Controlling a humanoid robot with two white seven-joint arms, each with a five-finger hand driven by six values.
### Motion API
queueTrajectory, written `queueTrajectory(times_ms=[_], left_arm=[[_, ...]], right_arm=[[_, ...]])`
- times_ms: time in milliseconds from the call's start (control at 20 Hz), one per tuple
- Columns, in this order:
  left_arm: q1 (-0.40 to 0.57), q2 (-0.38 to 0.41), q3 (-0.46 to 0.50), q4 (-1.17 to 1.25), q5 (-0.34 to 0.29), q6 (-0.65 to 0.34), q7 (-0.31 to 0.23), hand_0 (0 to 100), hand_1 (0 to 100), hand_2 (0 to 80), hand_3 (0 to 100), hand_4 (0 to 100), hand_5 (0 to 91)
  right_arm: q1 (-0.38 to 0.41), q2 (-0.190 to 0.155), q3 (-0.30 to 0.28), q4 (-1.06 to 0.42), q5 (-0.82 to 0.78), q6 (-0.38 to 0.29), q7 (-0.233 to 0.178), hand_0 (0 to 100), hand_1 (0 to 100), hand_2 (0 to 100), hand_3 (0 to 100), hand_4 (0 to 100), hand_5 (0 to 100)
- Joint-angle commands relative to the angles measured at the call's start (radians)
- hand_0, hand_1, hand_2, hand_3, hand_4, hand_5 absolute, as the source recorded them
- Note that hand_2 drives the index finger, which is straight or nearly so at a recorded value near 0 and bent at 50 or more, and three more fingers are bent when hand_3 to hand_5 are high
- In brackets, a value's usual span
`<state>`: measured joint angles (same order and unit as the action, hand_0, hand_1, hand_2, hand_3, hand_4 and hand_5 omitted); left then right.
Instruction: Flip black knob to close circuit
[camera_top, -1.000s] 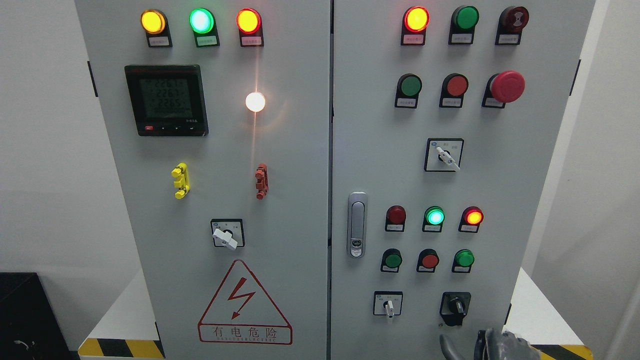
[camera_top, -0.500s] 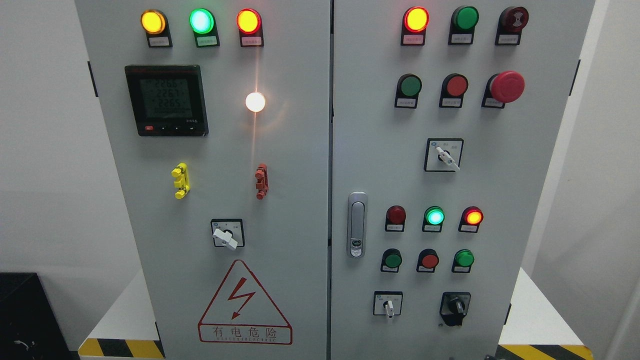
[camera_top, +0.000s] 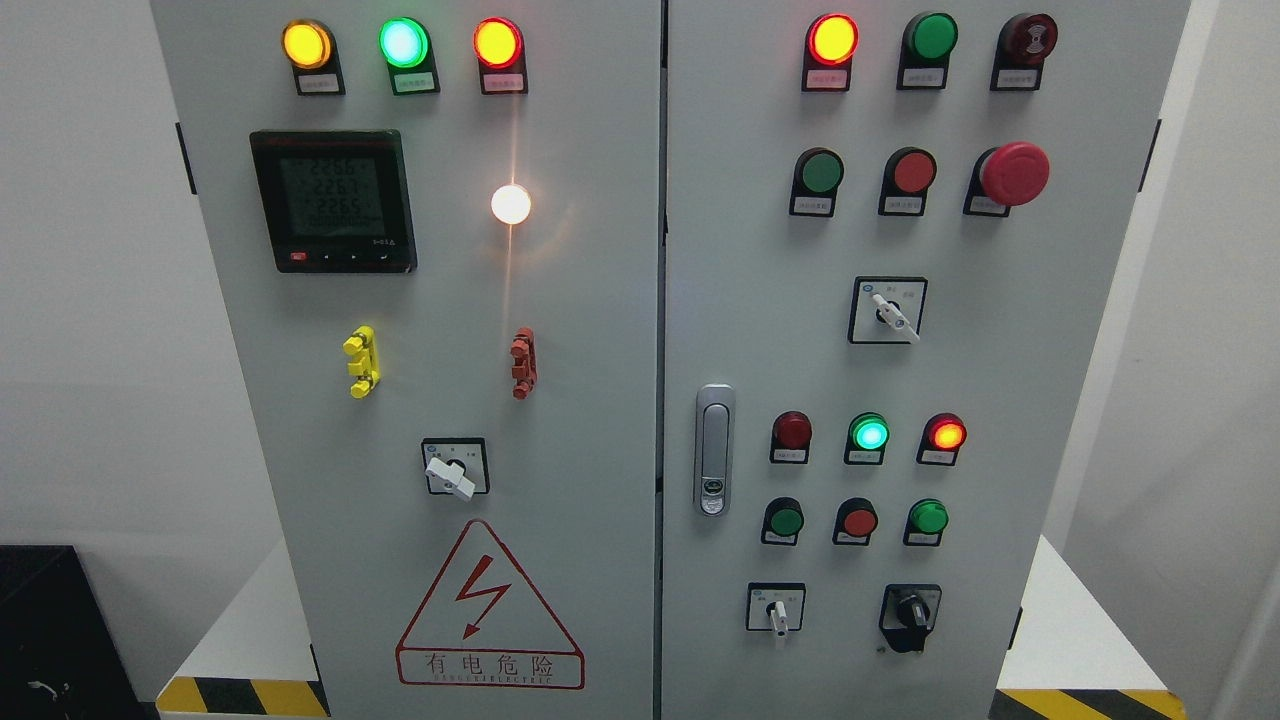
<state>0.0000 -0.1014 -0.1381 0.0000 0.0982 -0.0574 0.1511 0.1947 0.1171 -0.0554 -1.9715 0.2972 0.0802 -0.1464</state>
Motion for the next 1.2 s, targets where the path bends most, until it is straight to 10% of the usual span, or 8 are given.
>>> queueTrajectory(times_ms=[0, 250, 700, 1150], left_arm=[[0.023, 0.0, 0.0, -0.029, 0.0, 0.001, -0.001, 12, 56, 0.0, 0, 0, 0.0], [0.023, 0.0, 0.0, -0.029, 0.0, 0.001, -0.001, 12, 56, 0.0, 0, 0, 0.0], [0.023, 0.0, 0.0, -0.029, 0.0, 0.001, -0.001, 12, 56, 0.0, 0, 0, 0.0], [0.023, 0.0, 0.0, -0.029, 0.0, 0.001, -0.001, 12, 56, 0.0, 0, 0, 0.0]], right_arm=[[0.058, 0.004, 0.006, -0.087, -0.26, -0.075, -0.001, 0, 4, 30, 47, 45, 33], [0.101, 0.004, 0.015, -0.086, -0.326, -0.154, 0.024, 0, 4, 21, 38, 35, 24], [0.126, 0.003, 0.034, -0.081, -0.415, -0.169, 0.186, 0, 0, 6, 19, 14, 0], [0.132, 0.003, 0.029, -0.072, -0.455, -0.169, 0.251, 0, 0, 0, 3, 0, 0]])
